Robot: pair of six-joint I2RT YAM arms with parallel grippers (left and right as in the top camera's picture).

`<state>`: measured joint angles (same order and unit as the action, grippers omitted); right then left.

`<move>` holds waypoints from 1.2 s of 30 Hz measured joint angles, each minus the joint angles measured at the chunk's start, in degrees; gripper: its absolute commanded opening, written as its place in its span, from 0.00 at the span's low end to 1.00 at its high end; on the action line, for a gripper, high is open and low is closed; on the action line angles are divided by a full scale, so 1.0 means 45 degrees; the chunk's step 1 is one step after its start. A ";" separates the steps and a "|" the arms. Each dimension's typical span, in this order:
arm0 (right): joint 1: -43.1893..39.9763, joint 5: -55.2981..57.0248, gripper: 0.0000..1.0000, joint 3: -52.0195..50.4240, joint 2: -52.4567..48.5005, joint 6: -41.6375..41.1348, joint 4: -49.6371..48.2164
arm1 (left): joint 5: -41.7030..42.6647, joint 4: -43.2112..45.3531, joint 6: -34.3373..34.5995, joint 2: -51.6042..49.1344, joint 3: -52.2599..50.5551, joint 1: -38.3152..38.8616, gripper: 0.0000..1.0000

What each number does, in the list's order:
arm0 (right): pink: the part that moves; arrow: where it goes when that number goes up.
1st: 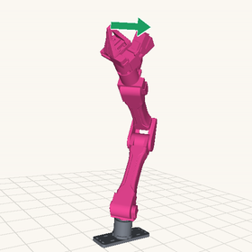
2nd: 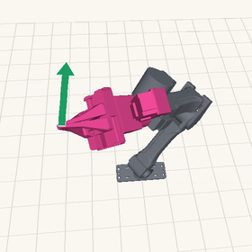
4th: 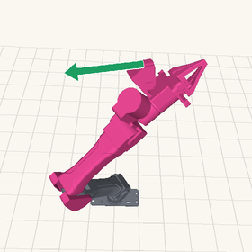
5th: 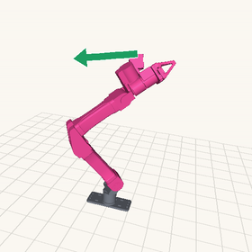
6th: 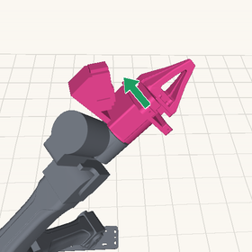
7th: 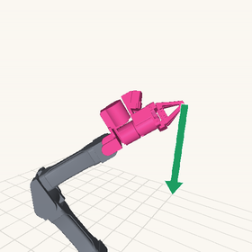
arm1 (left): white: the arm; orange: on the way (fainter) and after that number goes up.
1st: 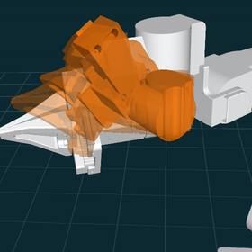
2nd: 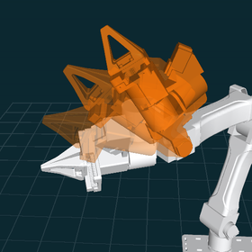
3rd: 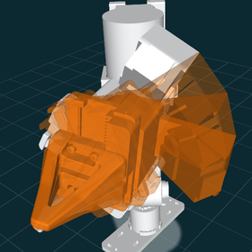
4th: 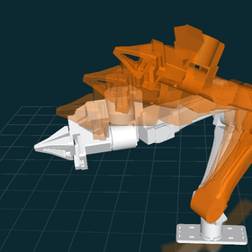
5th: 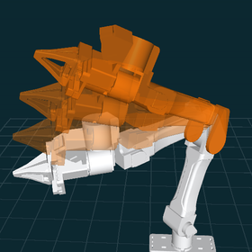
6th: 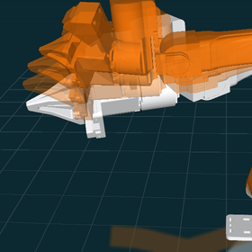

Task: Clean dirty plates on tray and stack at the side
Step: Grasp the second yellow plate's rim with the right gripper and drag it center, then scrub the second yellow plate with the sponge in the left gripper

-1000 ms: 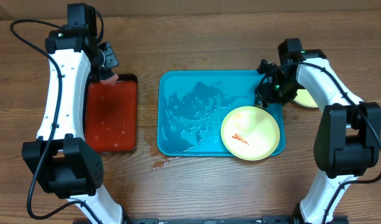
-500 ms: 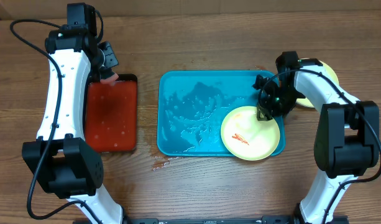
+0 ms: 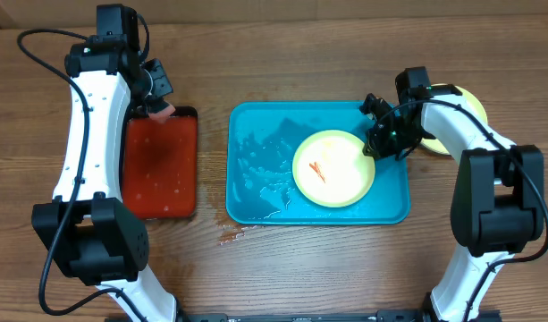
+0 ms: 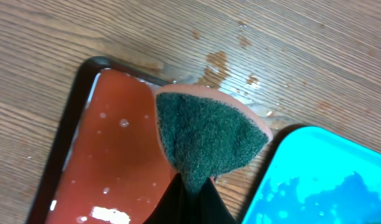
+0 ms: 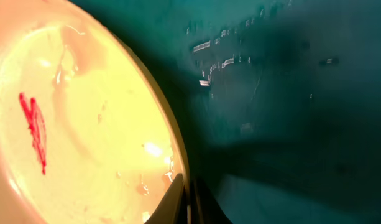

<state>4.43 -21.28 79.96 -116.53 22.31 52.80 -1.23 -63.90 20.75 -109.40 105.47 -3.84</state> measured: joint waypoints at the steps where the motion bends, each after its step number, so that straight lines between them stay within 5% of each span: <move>1: 0.0073 -0.0049 0.04 0.0000 0.0000 -0.0277 -0.0112 | 0.0102 0.0015 0.0000 0.0000 0.0000 0.0000 0.04; 9: 0.1088 -0.0238 0.04 -0.0015 0.0000 -0.4012 -0.2152 | 0.1486 0.0403 -0.0087 0.0000 -0.0146 0.0418 0.04; 18: 0.2234 0.1234 0.04 -0.0015 -0.0005 -0.8189 -0.3254 | 0.2152 0.2176 -0.0083 -0.0005 -0.1530 0.3181 0.04; 27: 0.3016 0.1375 0.04 -0.0010 -0.0296 -0.9107 -0.2229 | 0.2234 0.5697 0.0364 -0.0015 -0.4046 0.5882 0.04; 36: 0.3002 0.1379 0.04 0.0039 -0.0296 -0.9102 -0.2123 | 0.2215 0.6771 0.1035 -0.0835 -0.4532 0.6645 0.04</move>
<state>17.93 -15.07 80.14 -117.86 -18.65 43.24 8.73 -33.43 25.41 -113.16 85.08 26.06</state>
